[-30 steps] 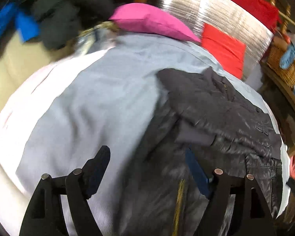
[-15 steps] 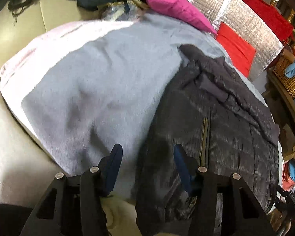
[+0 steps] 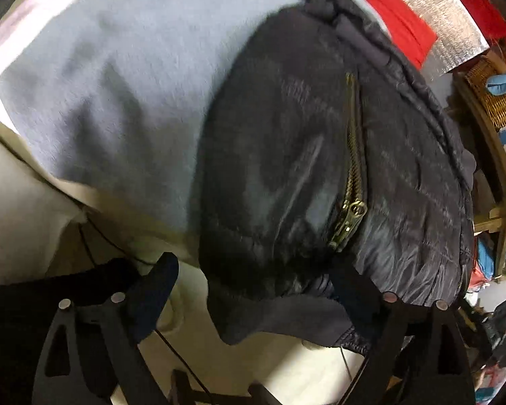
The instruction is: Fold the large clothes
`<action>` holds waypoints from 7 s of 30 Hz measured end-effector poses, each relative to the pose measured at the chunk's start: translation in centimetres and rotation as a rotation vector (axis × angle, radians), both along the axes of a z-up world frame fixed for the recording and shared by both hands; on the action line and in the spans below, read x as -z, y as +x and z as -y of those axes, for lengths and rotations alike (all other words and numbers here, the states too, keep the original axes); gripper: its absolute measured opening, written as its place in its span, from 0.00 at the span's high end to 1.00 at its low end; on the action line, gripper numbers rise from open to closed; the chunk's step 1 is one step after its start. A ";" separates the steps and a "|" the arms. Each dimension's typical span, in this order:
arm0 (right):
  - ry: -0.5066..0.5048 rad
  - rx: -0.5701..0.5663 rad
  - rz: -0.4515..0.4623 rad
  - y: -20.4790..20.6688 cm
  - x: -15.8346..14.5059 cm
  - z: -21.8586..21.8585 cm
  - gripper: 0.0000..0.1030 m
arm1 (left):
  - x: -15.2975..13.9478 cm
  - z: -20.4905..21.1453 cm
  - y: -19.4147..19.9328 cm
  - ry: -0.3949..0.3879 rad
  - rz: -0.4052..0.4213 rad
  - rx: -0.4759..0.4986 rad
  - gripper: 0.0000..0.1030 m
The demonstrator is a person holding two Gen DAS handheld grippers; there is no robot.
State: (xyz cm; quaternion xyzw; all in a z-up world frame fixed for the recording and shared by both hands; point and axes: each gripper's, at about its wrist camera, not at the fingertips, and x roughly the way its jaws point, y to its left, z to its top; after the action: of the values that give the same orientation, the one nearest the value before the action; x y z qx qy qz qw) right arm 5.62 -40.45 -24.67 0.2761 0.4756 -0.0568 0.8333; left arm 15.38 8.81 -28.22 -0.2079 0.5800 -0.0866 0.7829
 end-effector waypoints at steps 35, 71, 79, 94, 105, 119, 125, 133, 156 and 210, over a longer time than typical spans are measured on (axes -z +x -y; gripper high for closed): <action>0.093 -0.175 -0.094 2.1 4.1 -5.2 0.38 | 1.3 1.1 -1.1 -0.167 -0.082 0.053 0.26; -0.150 0.033 0.497 34.5 -14.7 1.5 0.83 | -17.9 8.4 36.2 -0.191 0.459 0.078 0.89; -0.127 0.241 0.373 45.8 -7.4 7.6 0.83 | -9.2 9.3 45.6 -0.172 0.332 -0.012 0.88; -0.011 0.197 0.339 41.7 -8.2 10.3 0.21 | -14.7 5.4 37.1 -0.139 0.484 -0.152 0.11; -0.139 -0.293 0.205 44.2 -10.9 -7.2 0.20 | -12.0 5.6 26.2 0.206 0.359 -0.282 0.11; -0.376 -0.413 -0.162 52.7 -4.8 -18.4 0.80 | -9.8 5.8 28.6 0.254 0.225 -0.227 0.11; -0.475 -0.229 -0.001 53.8 -6.8 -16.2 0.95 | -11.8 4.5 27.8 0.231 0.316 -0.286 0.11; 0.035 -0.136 0.084 50.0 -8.5 -6.9 0.92 | -9.4 4.2 29.5 0.332 0.199 -0.201 0.11; -0.144 0.013 -0.003 41.4 -5.5 7.3 0.51 | -9.9 4.8 28.9 0.407 0.230 -0.240 0.09; -0.140 -0.019 0.182 26.5 -5.4 -2.2 0.37 | -15.9 17.5 15.2 0.558 0.709 0.128 0.03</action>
State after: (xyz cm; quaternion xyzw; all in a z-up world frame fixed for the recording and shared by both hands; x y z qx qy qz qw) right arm 32.11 -38.22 -19.31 0.2165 0.3953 -0.0566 0.8909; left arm 30.62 -8.66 -12.28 0.0900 0.2887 -0.0411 0.9523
